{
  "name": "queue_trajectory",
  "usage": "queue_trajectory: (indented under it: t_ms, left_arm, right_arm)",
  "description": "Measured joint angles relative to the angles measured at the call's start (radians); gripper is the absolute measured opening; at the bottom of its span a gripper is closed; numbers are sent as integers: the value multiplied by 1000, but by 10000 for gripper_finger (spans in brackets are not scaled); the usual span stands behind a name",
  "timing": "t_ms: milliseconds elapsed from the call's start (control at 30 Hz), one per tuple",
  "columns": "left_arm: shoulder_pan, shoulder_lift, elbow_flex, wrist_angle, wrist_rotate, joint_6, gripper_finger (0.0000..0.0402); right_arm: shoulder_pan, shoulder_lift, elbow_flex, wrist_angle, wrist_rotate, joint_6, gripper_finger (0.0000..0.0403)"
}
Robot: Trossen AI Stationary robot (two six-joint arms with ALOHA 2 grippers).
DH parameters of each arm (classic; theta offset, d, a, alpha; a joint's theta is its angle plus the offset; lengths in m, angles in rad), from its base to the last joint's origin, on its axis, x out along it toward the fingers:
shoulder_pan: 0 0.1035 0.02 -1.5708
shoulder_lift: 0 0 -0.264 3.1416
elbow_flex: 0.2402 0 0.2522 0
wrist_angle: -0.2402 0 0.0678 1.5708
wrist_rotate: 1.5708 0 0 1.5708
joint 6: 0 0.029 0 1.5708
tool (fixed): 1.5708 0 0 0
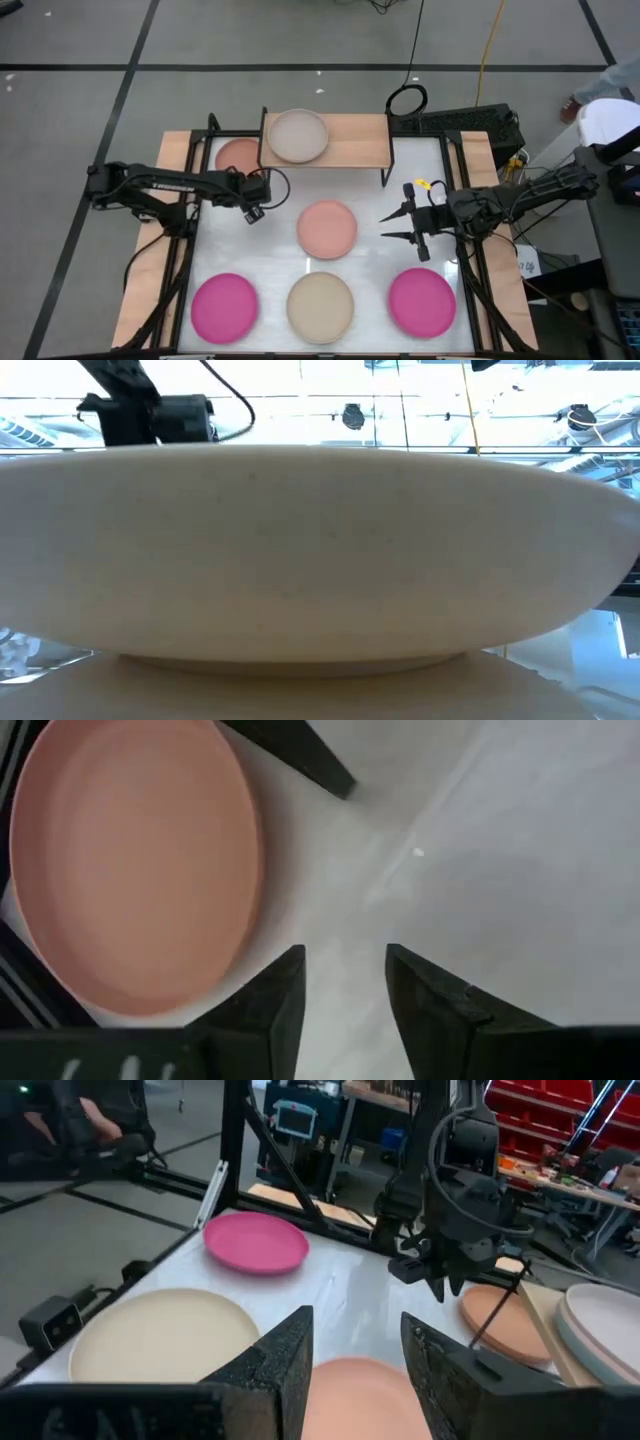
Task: Place and stack plates onto a shelf
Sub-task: Stack the top right orange plate on top of the brown plate on the shelf
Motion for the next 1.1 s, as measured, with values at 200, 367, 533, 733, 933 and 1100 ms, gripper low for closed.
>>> queue_trajectory:
  t_ms: [200, 367, 533, 733, 933, 1100]
  left_arm:
    - [90, 12, -71, 43, -8, 63, 159]
    - [147, 9, -169, 182, -8, 116, 159]
    - [164, 5, -225, 286, -17, 129, 159]
    - [164, 5, -232, 295, -34, 163, 159]
    - [164, 7, -233, 299, -41, 248, 156]
    - [150, 8, -235, 294, -21, 280, 97]
  right_arm:
    - [0, 0, 0, 3, 0, 6, 137]
    - [1, 0, 0, 2, 0, 13, 137]
    - [1, 0, 0, 2, 0, 22, 137]
    - [1, 0, 0, 10, 0, 25, 137]
    - [1, 0, 0, 9, 0, 43, 137]
    - [1, 0, -4, 11, 0, 43, 137]
